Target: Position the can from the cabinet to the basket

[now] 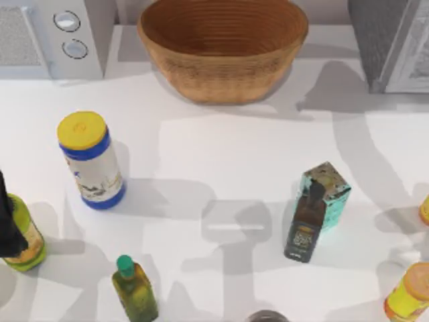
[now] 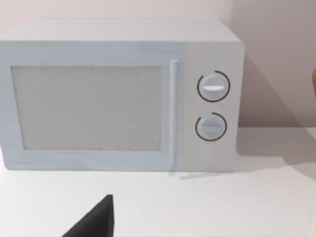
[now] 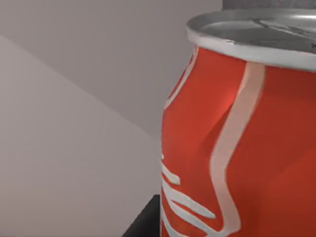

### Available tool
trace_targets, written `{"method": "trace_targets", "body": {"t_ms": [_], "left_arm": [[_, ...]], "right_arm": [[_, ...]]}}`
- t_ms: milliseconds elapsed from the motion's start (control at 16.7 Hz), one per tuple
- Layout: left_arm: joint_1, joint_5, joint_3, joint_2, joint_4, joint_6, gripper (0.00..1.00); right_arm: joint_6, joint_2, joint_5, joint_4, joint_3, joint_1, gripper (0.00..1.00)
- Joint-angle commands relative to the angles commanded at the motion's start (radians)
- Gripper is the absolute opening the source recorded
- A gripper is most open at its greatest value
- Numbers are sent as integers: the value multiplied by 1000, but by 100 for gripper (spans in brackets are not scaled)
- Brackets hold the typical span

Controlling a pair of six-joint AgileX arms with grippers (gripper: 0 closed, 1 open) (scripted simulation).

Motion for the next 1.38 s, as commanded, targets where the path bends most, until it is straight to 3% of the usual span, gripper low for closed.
{"method": "trace_targets", "body": {"t_ms": [660,1380], "left_arm": [[0,0,0,0,0,0,100],[0,0,0,0,0,0,100]], "right_arm": [[8,838,251,183,652,241,0],[11,977,280,204,758,267,0]]}}
